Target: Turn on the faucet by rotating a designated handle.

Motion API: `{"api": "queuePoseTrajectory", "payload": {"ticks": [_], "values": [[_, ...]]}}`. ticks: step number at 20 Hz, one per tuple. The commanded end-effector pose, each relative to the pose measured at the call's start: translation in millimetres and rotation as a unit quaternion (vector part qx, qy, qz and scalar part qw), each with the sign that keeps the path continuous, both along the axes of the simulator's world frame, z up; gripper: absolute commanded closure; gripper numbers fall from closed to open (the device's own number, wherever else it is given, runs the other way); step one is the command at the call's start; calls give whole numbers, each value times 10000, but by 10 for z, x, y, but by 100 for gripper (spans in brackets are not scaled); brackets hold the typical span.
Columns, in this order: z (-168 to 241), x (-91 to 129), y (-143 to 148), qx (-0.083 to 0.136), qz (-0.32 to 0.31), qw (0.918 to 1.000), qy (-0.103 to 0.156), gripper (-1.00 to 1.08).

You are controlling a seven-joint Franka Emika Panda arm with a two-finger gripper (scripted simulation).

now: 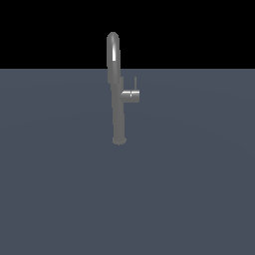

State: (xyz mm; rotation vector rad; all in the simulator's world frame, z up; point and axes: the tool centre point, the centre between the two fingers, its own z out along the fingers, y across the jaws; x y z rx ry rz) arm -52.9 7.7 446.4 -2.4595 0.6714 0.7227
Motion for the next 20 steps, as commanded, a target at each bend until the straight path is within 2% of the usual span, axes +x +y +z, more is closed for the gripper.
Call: {"api": "queuePoseTrajectory", "payload": {"ticks": [1, 6, 11, 16, 20], "values": [[-83, 143, -24, 214, -216, 9993, 221, 108], [-281, 420, -81, 656, -666, 9933, 680, 108], [-524, 689, -148, 1129, -1147, 9800, 1169, 108], [-810, 936, -219, 1614, -1643, 9587, 1670, 108], [-1074, 1113, -271, 2009, -2054, 9350, 2081, 108]]}}
